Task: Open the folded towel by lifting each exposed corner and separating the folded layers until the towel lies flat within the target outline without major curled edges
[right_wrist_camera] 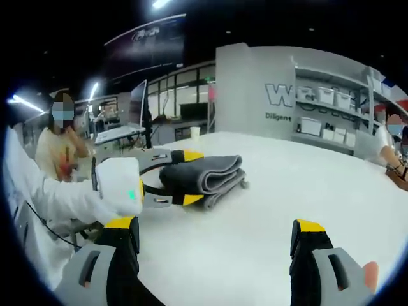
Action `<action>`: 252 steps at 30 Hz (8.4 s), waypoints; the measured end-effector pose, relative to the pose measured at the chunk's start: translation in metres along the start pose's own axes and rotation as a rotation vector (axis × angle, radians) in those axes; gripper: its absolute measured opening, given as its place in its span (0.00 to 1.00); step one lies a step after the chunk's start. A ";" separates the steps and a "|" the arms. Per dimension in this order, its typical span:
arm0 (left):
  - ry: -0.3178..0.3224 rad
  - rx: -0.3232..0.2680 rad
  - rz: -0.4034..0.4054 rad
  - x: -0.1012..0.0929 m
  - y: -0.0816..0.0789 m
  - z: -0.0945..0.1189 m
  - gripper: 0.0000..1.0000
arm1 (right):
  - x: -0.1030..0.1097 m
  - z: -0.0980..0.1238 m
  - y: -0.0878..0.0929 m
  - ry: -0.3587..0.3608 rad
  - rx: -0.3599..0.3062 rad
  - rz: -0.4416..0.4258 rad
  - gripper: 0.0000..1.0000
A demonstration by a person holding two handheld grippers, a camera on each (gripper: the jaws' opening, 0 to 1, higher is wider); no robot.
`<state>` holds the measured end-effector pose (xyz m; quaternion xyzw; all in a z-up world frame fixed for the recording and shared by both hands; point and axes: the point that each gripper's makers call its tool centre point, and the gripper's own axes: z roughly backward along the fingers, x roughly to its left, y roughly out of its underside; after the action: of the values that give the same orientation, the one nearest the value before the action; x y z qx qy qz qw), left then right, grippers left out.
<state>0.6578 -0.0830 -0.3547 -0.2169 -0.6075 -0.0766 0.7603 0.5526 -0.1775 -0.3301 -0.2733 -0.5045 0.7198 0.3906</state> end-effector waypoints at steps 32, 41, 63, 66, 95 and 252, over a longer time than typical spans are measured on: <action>0.251 -0.168 1.101 0.038 0.037 -0.003 0.08 | -0.017 0.011 0.002 0.057 -0.009 -0.023 0.99; 0.156 -0.247 1.416 0.076 0.076 0.010 0.07 | -0.016 0.011 0.001 0.056 -0.012 -0.021 0.99; -0.322 0.016 1.355 0.101 0.209 0.064 0.07 | -0.014 0.014 0.000 0.045 -0.015 -0.029 0.99; -0.327 0.060 1.331 0.095 0.220 0.069 0.07 | -0.015 0.014 -0.001 0.049 -0.019 -0.023 0.99; -0.274 0.341 1.340 0.035 0.296 0.122 0.16 | -0.013 0.012 0.003 0.042 -0.009 -0.032 0.98; 0.212 -0.017 1.408 0.057 0.206 0.230 1.00 | -0.138 -0.237 -0.035 0.310 0.495 0.578 0.00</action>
<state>0.5452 0.2069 -0.3104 -0.5549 -0.2452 0.4074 0.6826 0.8244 -0.1658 -0.3782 -0.4069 -0.1536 0.8499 0.2976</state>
